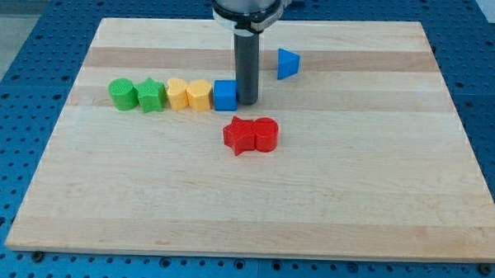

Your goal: Move your arm closer to the red star

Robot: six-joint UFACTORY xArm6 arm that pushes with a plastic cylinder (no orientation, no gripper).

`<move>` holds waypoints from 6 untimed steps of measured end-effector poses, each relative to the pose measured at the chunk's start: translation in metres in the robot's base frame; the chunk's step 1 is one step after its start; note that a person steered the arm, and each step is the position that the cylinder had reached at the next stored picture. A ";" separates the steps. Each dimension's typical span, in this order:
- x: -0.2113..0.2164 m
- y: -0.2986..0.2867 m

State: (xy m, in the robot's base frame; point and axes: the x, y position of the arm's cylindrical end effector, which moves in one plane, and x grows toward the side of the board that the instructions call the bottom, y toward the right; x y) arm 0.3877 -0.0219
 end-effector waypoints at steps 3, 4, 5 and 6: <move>0.000 0.007; 0.000 0.039; 0.005 0.073; 0.028 0.100</move>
State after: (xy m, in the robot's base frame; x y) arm 0.4155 0.0785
